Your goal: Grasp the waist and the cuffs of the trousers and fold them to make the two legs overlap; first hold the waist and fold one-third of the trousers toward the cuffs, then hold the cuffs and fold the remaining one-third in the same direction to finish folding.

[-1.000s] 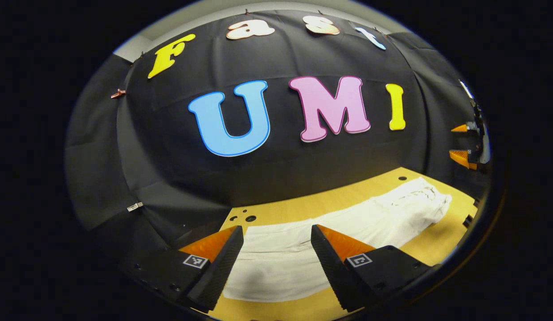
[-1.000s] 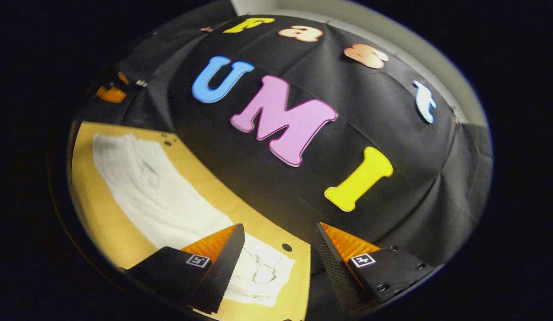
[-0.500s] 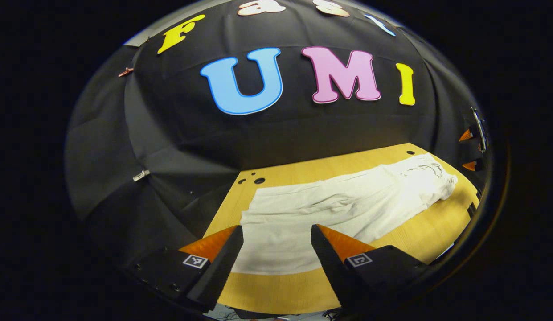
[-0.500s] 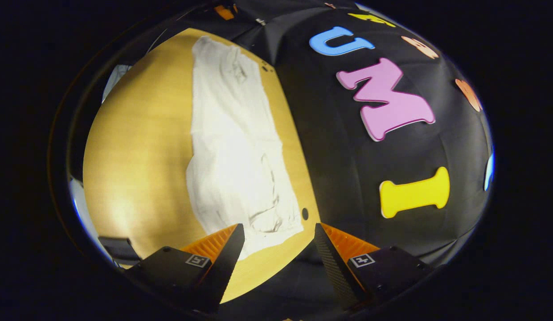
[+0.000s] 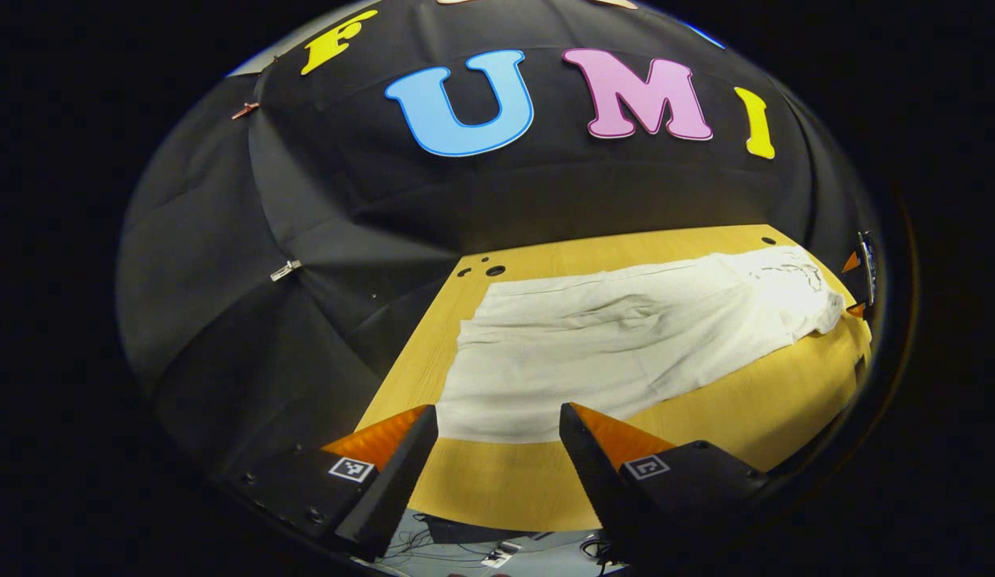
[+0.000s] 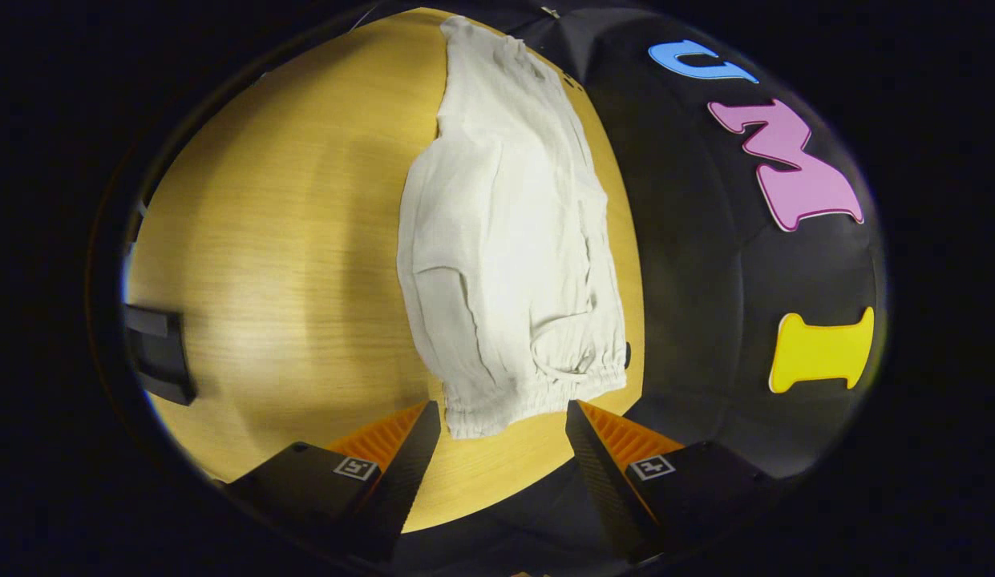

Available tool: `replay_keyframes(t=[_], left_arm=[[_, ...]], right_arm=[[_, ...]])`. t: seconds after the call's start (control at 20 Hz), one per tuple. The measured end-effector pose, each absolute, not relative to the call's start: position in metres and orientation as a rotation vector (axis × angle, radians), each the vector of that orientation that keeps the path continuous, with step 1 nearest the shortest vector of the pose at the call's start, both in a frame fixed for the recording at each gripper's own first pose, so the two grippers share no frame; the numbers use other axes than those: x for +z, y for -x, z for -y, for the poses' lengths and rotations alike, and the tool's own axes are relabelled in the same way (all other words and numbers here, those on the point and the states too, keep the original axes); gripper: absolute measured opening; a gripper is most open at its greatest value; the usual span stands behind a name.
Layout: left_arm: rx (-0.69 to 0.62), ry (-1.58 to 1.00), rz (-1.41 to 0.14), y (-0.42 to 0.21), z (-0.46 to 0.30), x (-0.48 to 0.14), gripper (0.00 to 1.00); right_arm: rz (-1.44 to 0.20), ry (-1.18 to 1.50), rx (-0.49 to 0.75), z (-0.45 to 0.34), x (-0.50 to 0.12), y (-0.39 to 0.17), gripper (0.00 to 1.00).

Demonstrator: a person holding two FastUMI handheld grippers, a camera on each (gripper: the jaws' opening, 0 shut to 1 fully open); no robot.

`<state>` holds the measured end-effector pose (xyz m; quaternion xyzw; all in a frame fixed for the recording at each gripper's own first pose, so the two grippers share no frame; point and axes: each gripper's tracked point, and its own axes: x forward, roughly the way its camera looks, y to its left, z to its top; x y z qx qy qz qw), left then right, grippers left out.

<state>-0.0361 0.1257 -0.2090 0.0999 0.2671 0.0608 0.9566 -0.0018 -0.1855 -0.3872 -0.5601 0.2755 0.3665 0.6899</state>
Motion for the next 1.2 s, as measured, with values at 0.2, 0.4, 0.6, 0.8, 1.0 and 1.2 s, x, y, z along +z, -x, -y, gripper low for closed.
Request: replay_keyframes(t=[0.2, 0.4, 0.6, 0.8, 1.0, 1.2], left_arm=[[0.126, -0.220, -0.563, 0.043, -0.121, -0.216, 0.97], [0.106, -0.257, -0.592, 0.041, -0.123, -0.232, 0.97], [0.098, -0.321, -0.634, 0.032, -0.141, -0.256, 0.97], [0.065, -0.429, -0.682, 0.017, -0.168, -0.278, 0.97], [0.015, -0.583, -0.738, 0.001, -0.206, -0.296, 0.97], [-0.074, -0.775, -0.790, -0.012, -0.235, -0.313, 0.97]], right_arm=[[-0.589, 1.310, 0.851, 0.184, -0.403, -0.011, 0.92], [-0.556, 1.344, 0.794, 0.174, -0.408, -0.043, 0.92], [-0.658, 1.337, 0.770, 0.178, -0.424, -0.048, 0.66], [-0.711, 1.367, 0.741, 0.179, -0.431, -0.048, 0.28], [-0.809, 1.282, 0.764, 0.173, -0.429, -0.042, 0.16], [-0.868, 1.244, 0.864, 0.166, -0.427, -0.036, 0.09]])
